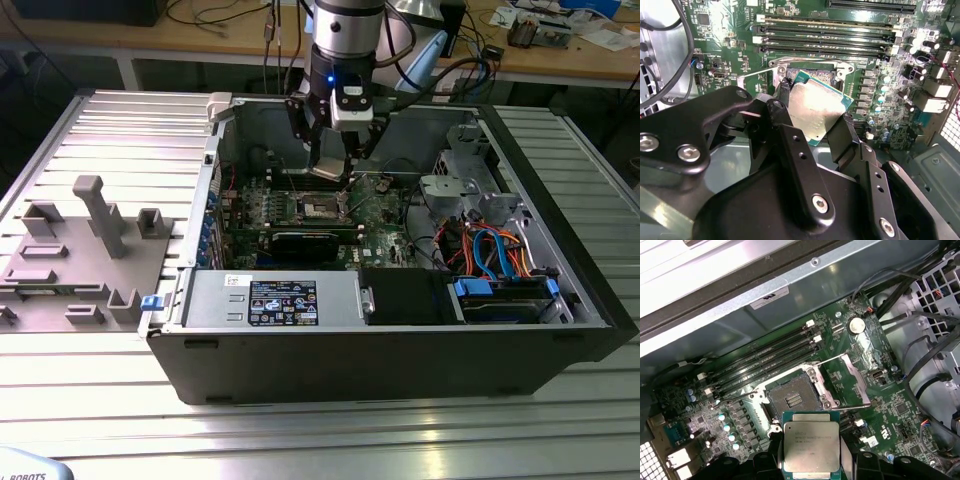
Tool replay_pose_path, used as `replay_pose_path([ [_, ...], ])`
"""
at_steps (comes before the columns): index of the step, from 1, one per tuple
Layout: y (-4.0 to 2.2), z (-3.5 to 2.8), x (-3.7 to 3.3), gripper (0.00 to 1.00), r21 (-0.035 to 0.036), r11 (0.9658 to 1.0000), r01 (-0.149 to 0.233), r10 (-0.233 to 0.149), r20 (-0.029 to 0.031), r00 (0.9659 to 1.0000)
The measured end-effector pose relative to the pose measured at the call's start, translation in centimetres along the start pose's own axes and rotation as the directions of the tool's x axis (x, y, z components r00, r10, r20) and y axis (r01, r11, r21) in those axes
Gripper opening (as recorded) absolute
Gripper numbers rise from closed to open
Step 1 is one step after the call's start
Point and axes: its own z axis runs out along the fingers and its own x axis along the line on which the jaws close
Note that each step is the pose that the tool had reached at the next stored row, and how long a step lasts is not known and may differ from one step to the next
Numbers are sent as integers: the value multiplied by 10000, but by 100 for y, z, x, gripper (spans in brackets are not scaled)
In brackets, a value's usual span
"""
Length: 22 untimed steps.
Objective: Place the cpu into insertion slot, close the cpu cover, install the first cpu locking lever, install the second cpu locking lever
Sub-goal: 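Place the cpu into insertion slot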
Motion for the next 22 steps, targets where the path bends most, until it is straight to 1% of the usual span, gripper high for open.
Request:
replay_pose_path([
  [22,0,22,0,55,6,9997,-253,253,-2,9997],
])
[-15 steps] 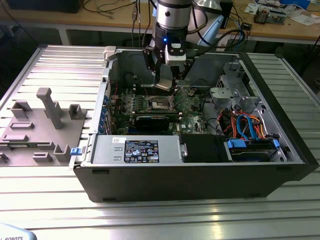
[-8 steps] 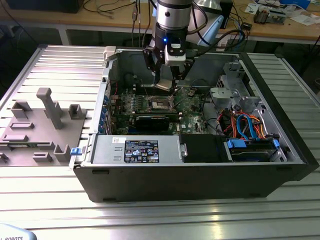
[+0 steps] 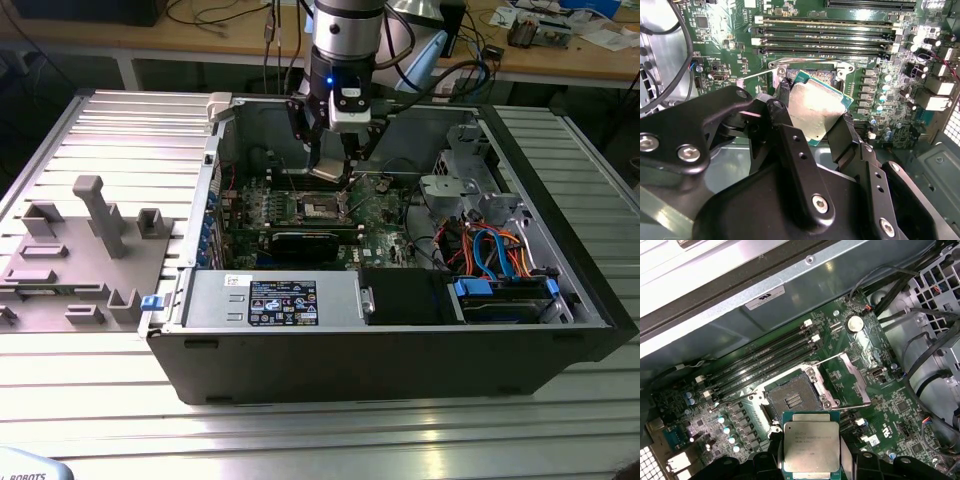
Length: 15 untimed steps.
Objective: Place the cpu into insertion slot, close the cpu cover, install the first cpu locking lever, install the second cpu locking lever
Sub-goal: 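Place the cpu into insertion slot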
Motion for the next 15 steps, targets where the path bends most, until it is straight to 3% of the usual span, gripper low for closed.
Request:
replay_pose_path([
  [15,0,11,0,55,1,9998,-181,181,-3,9998],
])
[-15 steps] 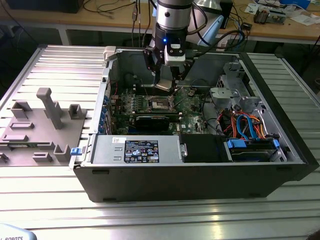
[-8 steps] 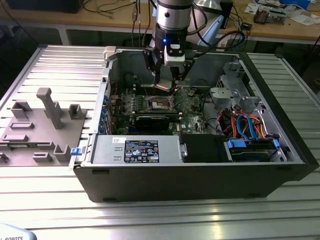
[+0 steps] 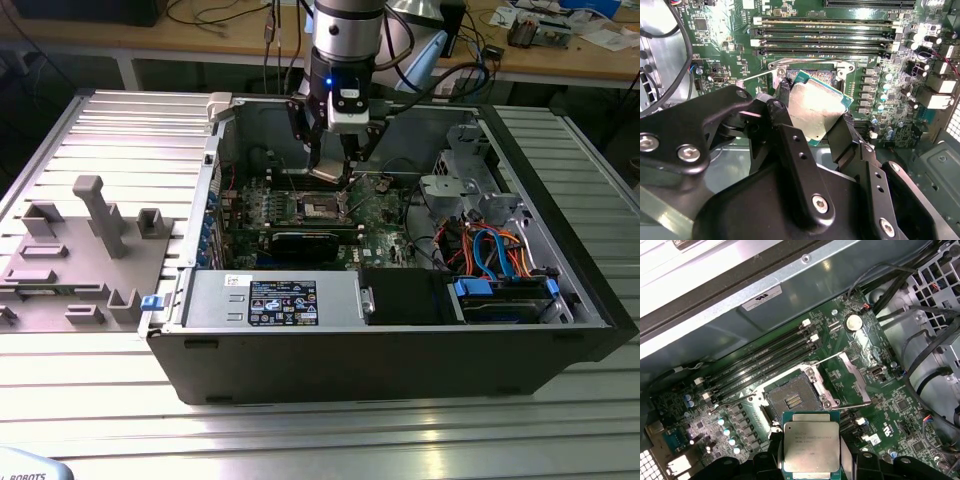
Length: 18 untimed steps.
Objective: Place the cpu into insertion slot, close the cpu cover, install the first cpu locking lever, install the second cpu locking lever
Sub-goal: 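Place the cpu into insertion slot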
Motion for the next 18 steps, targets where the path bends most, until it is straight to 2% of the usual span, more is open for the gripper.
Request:
replay_pose_path([
  [18,0,10,0,55,10,9996,-266,266,0,9996],
])
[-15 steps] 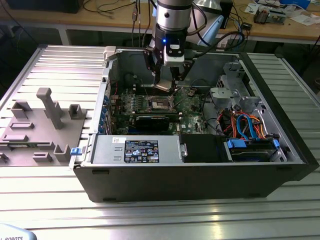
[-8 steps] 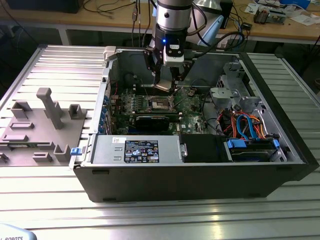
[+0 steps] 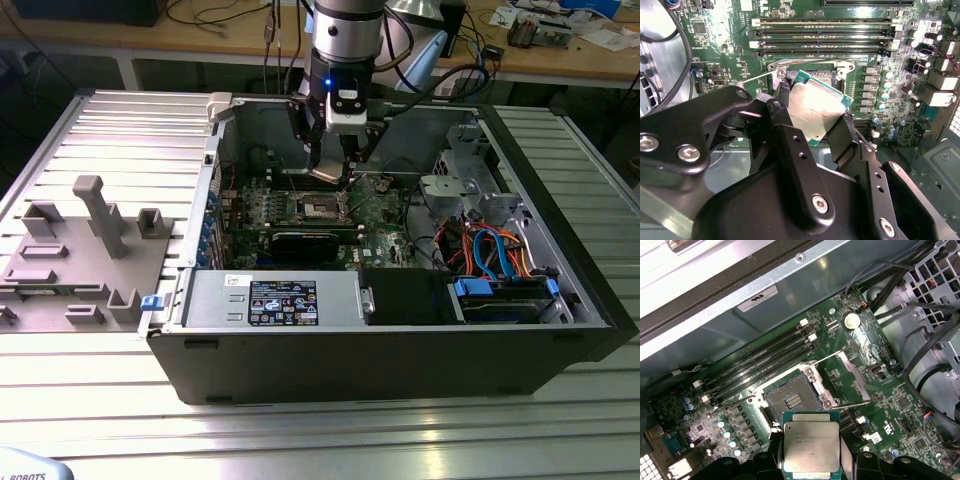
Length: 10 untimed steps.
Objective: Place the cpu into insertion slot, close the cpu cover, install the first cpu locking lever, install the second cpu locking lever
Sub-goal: 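Place the cpu into insertion slot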
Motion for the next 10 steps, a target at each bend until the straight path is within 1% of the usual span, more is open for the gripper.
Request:
replay_pose_path([
  [10,0,5,0,55,12,9999,-154,154,3,9999],
])
